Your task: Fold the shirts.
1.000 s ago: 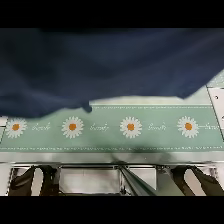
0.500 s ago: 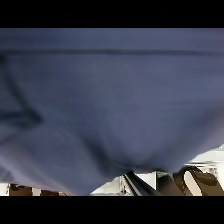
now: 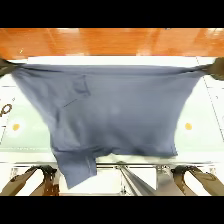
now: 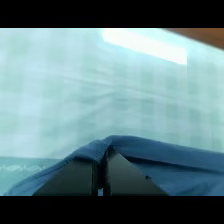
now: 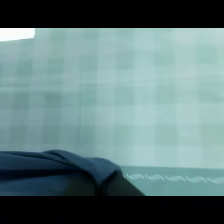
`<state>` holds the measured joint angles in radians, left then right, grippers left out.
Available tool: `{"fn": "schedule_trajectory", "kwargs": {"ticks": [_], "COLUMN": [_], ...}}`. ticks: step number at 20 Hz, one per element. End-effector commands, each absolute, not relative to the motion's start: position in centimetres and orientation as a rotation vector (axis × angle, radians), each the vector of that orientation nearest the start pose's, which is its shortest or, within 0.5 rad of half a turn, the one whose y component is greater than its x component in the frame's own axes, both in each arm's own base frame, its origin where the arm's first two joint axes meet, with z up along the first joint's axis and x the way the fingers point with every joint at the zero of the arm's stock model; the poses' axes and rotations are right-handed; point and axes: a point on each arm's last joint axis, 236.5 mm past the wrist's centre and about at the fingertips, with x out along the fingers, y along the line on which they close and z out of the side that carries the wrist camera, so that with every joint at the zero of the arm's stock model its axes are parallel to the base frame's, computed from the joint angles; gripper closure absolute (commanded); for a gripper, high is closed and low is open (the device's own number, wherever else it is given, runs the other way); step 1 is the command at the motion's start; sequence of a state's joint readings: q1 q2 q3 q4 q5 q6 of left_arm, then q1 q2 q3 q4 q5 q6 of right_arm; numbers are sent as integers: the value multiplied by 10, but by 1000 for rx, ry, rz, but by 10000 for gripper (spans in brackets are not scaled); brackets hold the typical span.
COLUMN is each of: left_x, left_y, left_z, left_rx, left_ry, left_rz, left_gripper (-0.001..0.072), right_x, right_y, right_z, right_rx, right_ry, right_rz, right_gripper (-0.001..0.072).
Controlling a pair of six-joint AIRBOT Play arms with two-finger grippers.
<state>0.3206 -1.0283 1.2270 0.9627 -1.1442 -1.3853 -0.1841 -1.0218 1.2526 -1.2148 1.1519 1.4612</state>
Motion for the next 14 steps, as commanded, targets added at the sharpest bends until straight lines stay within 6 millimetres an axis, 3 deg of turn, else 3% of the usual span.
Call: {"fn": "schedule_trajectory", "kwargs": {"ticks": [1,4,6,8,11,14], "left_x": [480,530,553,563,555,522], "left_y": [-10,-18,-25,-32,-41,-57], "left_z": [83,35,9,-10,-27,-24], "left_rx": [-493,-516,-542,-582,-591,-562], "left_ry": [837,881,919,961,1037,1157], "left_rz": [-176,-166,-167,-163,-187,-274], "left_gripper": [684,684,684,684,684,684], "right_x": [463,511,541,559,560,543], "right_y": [15,9,8,7,9,12], "right_z": [60,16,7,-2,-19,-23], "right_rx": [402,436,464,499,514,481], "right_ry": [953,1012,1000,999,1048,1116], "right_rz": [177,179,183,179,186,220], "right_gripper": [682,682,683,683,682,682]}}
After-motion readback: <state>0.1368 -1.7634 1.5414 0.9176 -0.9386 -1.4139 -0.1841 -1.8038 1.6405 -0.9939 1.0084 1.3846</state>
